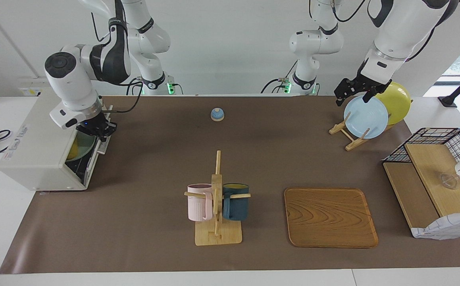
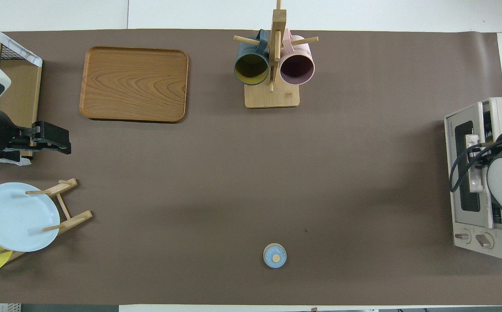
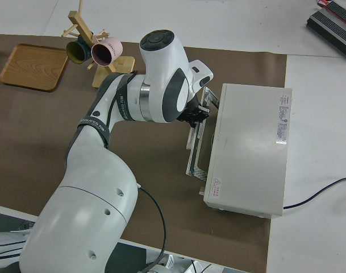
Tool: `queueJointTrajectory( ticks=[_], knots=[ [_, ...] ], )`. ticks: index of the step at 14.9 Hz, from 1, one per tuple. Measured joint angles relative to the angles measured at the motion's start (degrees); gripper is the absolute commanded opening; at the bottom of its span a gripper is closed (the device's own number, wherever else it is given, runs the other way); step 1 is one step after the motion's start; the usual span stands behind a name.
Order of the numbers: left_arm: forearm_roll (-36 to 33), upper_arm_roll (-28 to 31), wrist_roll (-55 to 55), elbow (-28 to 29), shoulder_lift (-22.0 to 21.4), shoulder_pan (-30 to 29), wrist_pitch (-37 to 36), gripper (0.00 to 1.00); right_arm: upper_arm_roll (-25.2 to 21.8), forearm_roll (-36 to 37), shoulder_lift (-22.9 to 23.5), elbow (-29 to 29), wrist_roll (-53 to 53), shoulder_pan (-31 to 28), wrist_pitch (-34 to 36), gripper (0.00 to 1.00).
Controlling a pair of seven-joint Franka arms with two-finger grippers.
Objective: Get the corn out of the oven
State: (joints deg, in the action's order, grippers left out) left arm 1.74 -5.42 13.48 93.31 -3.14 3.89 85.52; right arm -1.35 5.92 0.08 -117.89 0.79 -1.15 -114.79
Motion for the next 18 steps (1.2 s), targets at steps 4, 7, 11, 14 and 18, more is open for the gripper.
queueJointTrajectory(
  ticks=[4,7,11,14,18],
  knots=[
    [0.0,0.0,0.0,0.0,0.0,0.0,0.0,1.0,0.1,-2.0,5.3,-4.6,-3.5,3.3,-12.3,0.0],
    [0.0,0.0,0.0,0.0,0.0,0.0,0.0,1.0,0.2,-2.2,9.3,-5.3,-4.4,3.9,-16.1,0.0],
    [0.0,0.0,0.0,0.0,0.0,0.0,0.0,1.0,0.2,-2.4,11.6,-5.2,-4.5,3.9,-19.0,0.0],
    [0.0,0.0,0.0,0.0,0.0,0.0,0.0,1.0,0.1,-2.4,11.6,-4.9,-5.5,4.0,-19.1,0.0],
    [0.0,0.0,0.0,0.0,0.0,0.0,0.0,1.0,1.1,-4.0,11.5,-2.8,-6.4,5.4,-18.0,0.2]
  ],
)
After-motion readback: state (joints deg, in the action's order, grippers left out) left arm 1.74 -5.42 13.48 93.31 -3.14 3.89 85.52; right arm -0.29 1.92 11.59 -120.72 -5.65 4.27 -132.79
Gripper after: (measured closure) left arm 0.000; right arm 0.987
